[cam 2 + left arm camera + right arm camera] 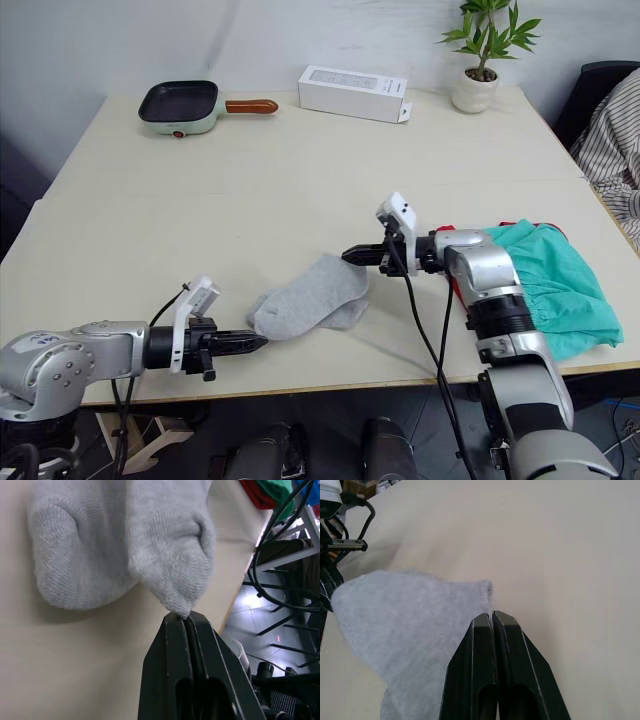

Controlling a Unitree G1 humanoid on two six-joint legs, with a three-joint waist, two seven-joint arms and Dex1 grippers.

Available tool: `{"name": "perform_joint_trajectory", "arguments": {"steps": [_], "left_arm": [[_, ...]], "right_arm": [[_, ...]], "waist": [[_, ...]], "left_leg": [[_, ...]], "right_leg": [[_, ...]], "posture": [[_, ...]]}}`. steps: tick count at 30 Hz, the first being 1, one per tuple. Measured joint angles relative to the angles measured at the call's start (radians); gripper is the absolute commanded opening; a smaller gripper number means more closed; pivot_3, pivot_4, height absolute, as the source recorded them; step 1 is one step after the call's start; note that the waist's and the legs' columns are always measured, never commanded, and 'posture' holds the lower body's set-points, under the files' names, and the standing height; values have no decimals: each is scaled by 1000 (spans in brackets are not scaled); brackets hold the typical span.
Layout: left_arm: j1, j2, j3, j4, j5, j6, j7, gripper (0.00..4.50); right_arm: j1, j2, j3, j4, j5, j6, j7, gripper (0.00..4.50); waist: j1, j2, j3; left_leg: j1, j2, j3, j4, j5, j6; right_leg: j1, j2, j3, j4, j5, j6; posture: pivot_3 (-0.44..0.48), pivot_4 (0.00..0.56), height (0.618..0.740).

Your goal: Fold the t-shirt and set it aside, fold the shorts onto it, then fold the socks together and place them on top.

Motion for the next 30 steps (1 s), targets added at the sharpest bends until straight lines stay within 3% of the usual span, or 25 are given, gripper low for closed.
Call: {"name": "perform_joint_trajectory", "arguments": {"steps": [6,9,12,20,30], "left_arm": [[-9,122,17,46,-10,-153,-125,16],[-14,239,-66,110,68,-329,-259,16],[-76,286,-164,227,136,-437,-365,16],[-262,295,-334,504,222,-494,-529,16],[-337,253,-429,619,319,-557,-595,16]], "right_arm": [[181,-21,-84,-268,104,143,-113,0],[260,-16,-121,-384,149,193,-188,0],[342,22,-142,-475,173,197,-272,0],[488,120,-120,-545,140,48,-414,0],[560,151,-52,-532,73,-115,-479,0]], "waist": [[0,0,0],[0,0,0],[2,0,0],[1,-1,0],[-1,-1,0]], "left_leg": [[0,0,1,-4,0,-2],[0,0,3,-8,1,-4],[-1,0,3,-9,1,-4],[-4,0,7,-8,5,2],[-3,1,10,-7,5,3]], "right_leg": [[-2,0,1,-2,0,0],[-5,0,2,-2,-1,-1],[-8,1,2,-1,-1,-2],[-12,8,3,1,-1,-2],[-14,10,9,2,-1,-2]], "posture": [[0,150,740],[0,150,740],[0,150,740],[0,150,740],[0,150,740]]}}
